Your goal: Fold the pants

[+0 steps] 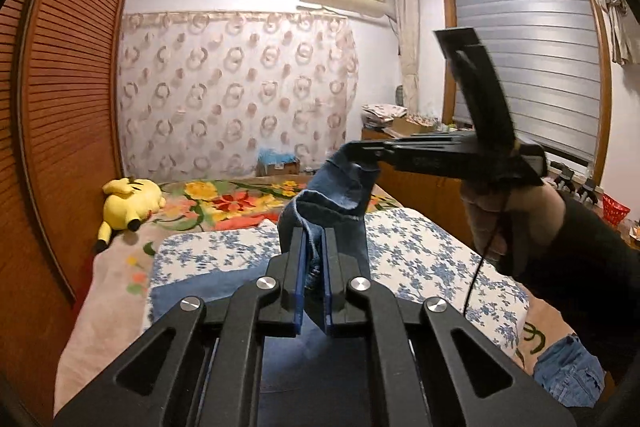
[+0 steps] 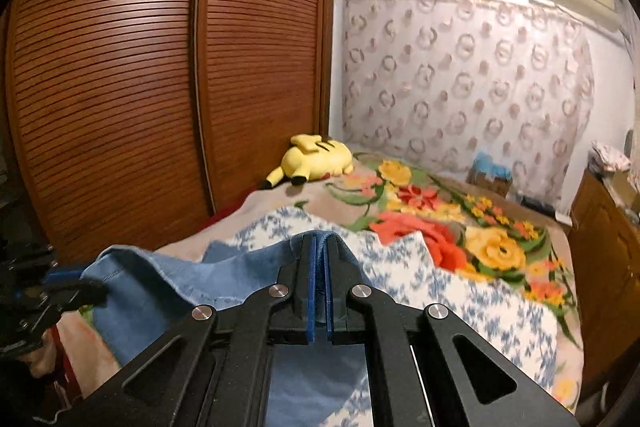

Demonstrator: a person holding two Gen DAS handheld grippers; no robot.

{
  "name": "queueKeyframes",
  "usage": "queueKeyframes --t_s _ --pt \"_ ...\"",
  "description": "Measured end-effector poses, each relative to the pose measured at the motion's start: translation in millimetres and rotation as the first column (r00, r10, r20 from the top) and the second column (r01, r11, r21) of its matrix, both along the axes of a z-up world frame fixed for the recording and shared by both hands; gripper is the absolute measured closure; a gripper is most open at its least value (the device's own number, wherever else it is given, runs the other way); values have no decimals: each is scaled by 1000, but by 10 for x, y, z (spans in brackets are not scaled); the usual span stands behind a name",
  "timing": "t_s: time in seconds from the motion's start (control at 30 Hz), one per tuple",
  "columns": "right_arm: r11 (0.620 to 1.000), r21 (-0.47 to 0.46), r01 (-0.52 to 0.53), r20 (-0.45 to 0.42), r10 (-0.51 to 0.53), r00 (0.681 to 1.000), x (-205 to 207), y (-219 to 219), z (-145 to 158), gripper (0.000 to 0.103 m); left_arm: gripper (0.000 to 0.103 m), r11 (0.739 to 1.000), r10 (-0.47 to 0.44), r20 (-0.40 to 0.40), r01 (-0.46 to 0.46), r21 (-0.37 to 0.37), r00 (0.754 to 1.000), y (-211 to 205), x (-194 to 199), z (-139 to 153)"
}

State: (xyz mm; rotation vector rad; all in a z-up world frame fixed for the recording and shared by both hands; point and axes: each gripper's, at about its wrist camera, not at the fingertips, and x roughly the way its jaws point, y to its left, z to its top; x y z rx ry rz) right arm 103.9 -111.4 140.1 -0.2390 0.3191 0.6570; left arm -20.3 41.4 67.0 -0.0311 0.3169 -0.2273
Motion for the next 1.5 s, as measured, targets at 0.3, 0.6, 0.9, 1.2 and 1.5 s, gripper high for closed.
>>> queueKeyframes --t_s 0.3,0.6,0.9,1.2,1.5 --pt "997 -10 -81 -42 81 996 345 535 -366 100 95 995 94 -76 -97 -34 993 460 -93 -350" --pt "988 -101 -113 -128 100 987 811 1236 -737 100 95 982 172 -223 -186 -42 959 776 -46 -950" --pt "979 -157 -130 -195 99 976 994 1835 -906 100 95 977 194 -302 -212 -27 933 857 -30 -1254" --pt "976 -132 -175 -211 145 967 969 1758 -776 61 95 973 203 -352 -228 -30 914 903 -75 -1401" --pt "988 -133 -74 -150 54 987 928 949 -521 56 59 968 212 -352 -245 -51 912 939 -44 -1361"
